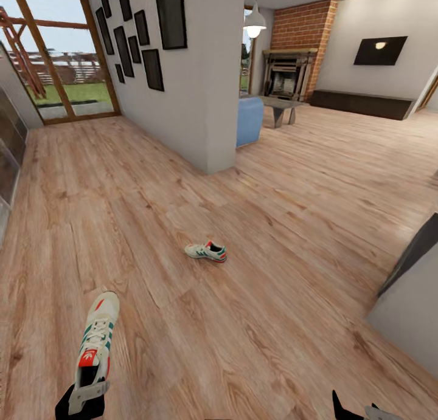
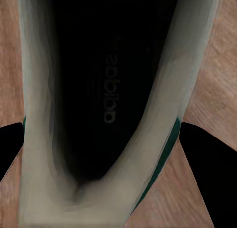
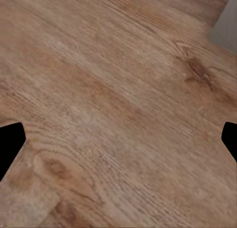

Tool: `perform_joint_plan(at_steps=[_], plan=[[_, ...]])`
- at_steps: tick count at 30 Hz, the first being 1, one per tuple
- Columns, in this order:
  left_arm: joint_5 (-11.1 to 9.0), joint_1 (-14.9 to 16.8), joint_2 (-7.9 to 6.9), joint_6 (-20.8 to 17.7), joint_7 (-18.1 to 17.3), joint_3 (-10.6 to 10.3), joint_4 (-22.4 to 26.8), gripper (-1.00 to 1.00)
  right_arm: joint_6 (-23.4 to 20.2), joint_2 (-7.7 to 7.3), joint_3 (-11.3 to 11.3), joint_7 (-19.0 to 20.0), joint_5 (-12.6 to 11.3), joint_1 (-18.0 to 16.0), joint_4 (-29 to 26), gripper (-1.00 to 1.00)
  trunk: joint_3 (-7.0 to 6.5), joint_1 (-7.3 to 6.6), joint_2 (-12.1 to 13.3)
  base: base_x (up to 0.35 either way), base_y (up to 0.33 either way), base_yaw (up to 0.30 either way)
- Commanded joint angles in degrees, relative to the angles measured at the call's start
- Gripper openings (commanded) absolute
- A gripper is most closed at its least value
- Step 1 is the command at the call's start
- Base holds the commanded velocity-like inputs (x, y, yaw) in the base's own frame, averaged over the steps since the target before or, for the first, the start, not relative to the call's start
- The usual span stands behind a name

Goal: Pick up the two gym shoes and the two sandals from the corridor floor and place them onto the hallstand (shoe rack) in the corridor, making sure they are on the rack and not on the floor. Arrange them so the two gym shoes are next to each other and the two sandals are next to each other.

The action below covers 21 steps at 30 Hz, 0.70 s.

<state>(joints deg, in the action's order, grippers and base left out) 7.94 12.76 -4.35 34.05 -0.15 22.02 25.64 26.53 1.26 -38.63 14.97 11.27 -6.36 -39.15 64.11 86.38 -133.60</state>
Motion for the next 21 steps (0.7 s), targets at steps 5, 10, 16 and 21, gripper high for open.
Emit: perform_joint_plan(at_steps=[5,10,16,21], plan=[[0.58,0.07,0.04,0.23,-0.03,0.36,-0.07,-1.00,0.19,0.06,-0.48,0.46,0.50,-0.06,-0.04,1.00,-0.14,0.03,-0.01,0.340,-0.016,0.276],[0.58,0.07,0.04,0.23,-0.03,0.38,-0.07,-1.00,0.19,0.07,-0.48,0.44,0.50,-0.06,-0.05,1.00,-0.33,0.03,-0.01,0.332,-0.119,0.276],[0.58,0.07,0.04,0.25,-0.03,0.38,-0.07,-1.00,0.19,0.07,-0.48,0.42,0.50,-0.06,-0.05,1.00,-0.55,0.03,-0.01,0.306,-0.189,0.276],[0.58,0.07,0.04,0.24,0.03,0.39,-0.07,-1.00,0.19,0.10,-0.48,0.46,0.50,-0.06,-0.03,1.00,-0.74,0.03,-0.01,0.288,-0.205,0.276]])
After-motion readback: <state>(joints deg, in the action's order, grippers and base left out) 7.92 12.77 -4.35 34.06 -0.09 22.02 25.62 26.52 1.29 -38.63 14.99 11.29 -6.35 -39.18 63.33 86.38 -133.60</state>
